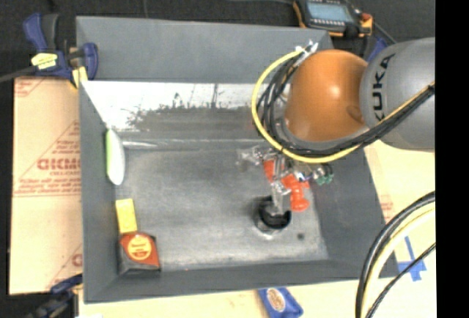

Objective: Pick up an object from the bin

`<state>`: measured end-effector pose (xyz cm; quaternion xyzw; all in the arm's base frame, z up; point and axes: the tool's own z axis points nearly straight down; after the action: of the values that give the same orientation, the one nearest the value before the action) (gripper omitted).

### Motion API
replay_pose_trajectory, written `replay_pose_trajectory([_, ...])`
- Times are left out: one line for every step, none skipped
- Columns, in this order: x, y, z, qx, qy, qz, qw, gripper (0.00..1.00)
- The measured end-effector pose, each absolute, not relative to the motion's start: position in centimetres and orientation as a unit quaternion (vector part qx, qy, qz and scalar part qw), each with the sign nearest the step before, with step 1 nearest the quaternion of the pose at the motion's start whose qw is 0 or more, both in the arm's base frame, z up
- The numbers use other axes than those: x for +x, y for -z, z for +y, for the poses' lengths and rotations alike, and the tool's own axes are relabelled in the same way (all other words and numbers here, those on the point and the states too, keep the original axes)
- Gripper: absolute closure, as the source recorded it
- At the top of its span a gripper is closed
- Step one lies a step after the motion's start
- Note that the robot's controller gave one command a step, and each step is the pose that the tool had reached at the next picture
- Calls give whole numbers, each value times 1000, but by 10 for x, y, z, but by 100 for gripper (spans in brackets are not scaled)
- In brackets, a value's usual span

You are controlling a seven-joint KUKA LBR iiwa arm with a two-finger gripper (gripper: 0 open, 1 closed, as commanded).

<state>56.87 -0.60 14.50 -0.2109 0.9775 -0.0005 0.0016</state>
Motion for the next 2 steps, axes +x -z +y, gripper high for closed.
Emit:
replay_pose_trajectory([576,-120,-43,-172,1,985,4,0])
replay_pose_trajectory([587,-77,-66,-194,1,981,2,0])
